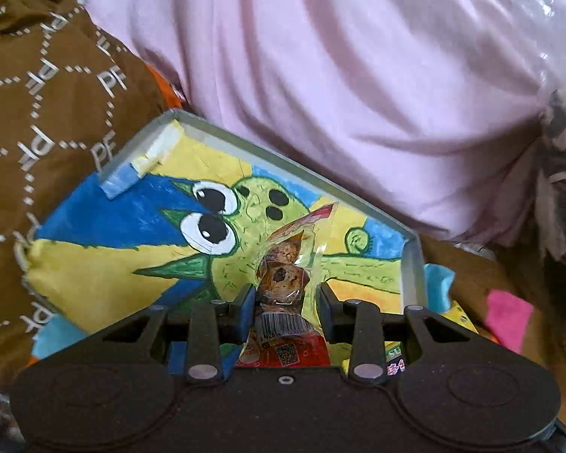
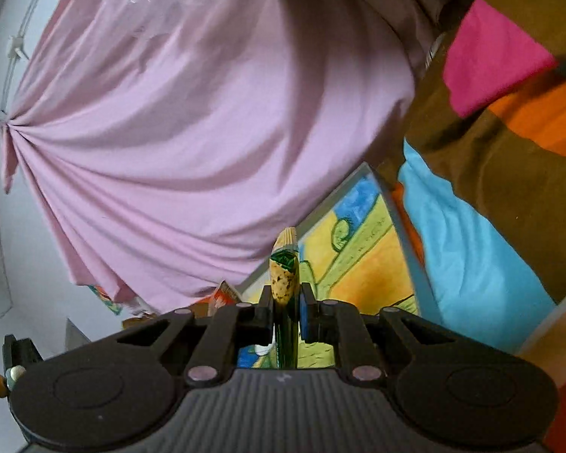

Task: Organize snacks
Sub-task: 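Carry both snacks into the frog tray and open both tools to release, then withdraw both tools from the tray back over the snack pile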

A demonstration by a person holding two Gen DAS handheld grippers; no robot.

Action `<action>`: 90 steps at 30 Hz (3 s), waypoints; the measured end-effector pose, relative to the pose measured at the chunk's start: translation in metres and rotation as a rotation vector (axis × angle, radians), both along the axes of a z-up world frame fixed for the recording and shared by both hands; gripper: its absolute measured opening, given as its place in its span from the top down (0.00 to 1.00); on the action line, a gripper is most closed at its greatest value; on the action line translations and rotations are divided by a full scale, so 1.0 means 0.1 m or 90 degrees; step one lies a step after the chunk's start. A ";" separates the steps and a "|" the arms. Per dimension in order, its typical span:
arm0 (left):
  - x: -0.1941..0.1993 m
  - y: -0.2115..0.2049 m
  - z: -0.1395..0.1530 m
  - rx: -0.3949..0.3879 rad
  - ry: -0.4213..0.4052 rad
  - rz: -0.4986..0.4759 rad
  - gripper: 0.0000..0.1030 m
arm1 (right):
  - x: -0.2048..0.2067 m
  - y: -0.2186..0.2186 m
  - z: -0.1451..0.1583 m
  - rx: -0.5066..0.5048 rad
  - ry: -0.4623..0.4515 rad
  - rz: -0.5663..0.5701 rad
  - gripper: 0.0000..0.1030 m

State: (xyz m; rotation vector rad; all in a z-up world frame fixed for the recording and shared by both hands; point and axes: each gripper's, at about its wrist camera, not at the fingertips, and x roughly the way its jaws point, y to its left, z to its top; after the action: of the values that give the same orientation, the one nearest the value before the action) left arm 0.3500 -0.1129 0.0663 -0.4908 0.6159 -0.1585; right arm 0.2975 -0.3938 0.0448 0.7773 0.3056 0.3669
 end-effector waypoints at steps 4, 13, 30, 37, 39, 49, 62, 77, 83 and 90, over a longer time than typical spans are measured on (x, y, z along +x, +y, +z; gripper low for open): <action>0.13 -0.12 -0.13 0.015 0.005 -0.011 0.64 | 0.13 0.04 -0.05 -0.025 0.015 0.008 0.85; 0.24 -0.29 -0.29 0.057 0.008 -0.032 0.64 | 0.22 0.11 -0.10 -0.125 0.059 -0.005 0.84; 0.12 -0.26 -0.21 0.057 0.006 -0.031 0.38 | 0.31 0.23 -0.09 -0.239 0.027 -0.038 0.67; -0.10 -0.14 0.00 0.062 -0.035 -0.002 0.20 | 0.19 0.28 0.04 -0.297 -0.005 -0.058 0.31; -0.18 -0.10 0.06 0.072 -0.047 0.009 0.13 | 0.14 0.32 0.08 -0.312 -0.016 -0.064 0.22; -0.71 0.15 0.27 0.125 -0.093 0.041 0.01 | -0.42 0.51 0.32 -0.395 -0.089 -0.122 0.00; -1.40 0.49 0.36 0.150 -0.110 0.052 0.01 | -1.24 0.69 0.51 -0.416 -0.144 -0.150 0.00; -2.14 0.91 0.20 0.205 -0.076 0.029 0.01 | -1.89 1.23 0.40 -0.451 -0.135 -0.024 0.00; -2.36 1.08 0.05 0.203 -0.043 0.039 0.01 | -2.07 1.44 0.31 -0.475 -0.106 0.019 0.00; -2.56 1.19 -0.13 0.231 -0.027 0.026 0.01 | -2.21 1.64 0.17 -0.516 -0.073 0.067 0.00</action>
State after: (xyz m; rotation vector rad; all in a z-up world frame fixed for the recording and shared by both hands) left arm 0.0942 0.0066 0.0532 -0.1481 0.5771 -0.0171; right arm 0.0764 -0.2297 0.0617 -0.0544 0.3512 0.3458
